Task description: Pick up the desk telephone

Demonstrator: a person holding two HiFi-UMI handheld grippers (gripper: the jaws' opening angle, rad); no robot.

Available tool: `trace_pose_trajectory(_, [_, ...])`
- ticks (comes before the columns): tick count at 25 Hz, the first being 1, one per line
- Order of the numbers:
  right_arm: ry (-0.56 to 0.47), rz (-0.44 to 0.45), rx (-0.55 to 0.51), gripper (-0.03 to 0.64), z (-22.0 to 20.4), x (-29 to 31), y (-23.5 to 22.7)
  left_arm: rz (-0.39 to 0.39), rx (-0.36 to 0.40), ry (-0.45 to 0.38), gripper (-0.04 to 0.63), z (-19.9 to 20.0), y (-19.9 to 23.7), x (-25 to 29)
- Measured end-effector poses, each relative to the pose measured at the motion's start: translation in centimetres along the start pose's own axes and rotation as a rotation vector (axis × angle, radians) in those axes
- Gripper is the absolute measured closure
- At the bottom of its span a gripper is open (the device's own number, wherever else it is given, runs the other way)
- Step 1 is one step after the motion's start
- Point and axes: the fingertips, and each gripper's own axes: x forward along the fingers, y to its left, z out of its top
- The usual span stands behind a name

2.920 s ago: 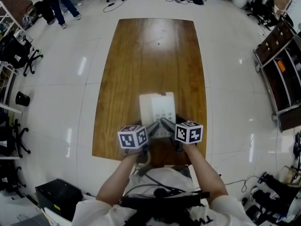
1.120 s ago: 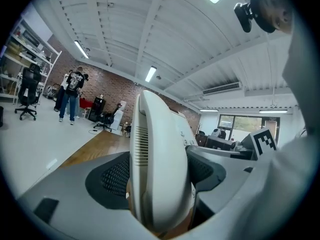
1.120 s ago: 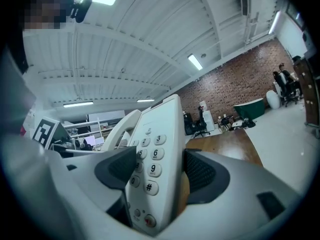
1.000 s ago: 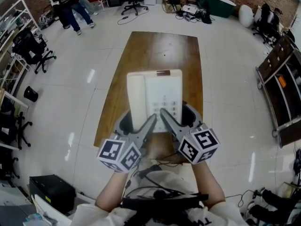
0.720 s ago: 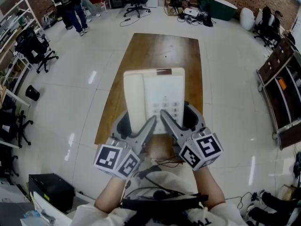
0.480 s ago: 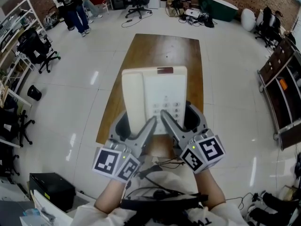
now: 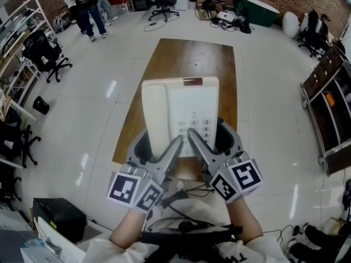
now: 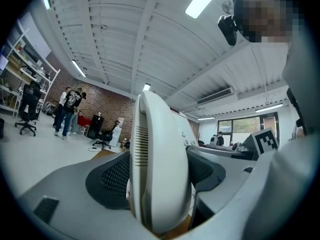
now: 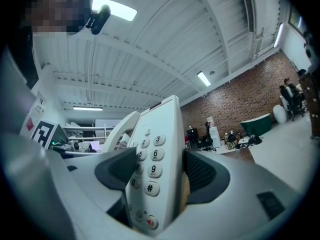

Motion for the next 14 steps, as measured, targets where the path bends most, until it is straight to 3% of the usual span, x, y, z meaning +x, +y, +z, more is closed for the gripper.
trace_pose_trajectory(14, [0.004,-0.012,-0.022,0.302,0.28,0.04,0.41,-0.003,-0.018,-0.003,0.262,0.24,0.23,-0.17])
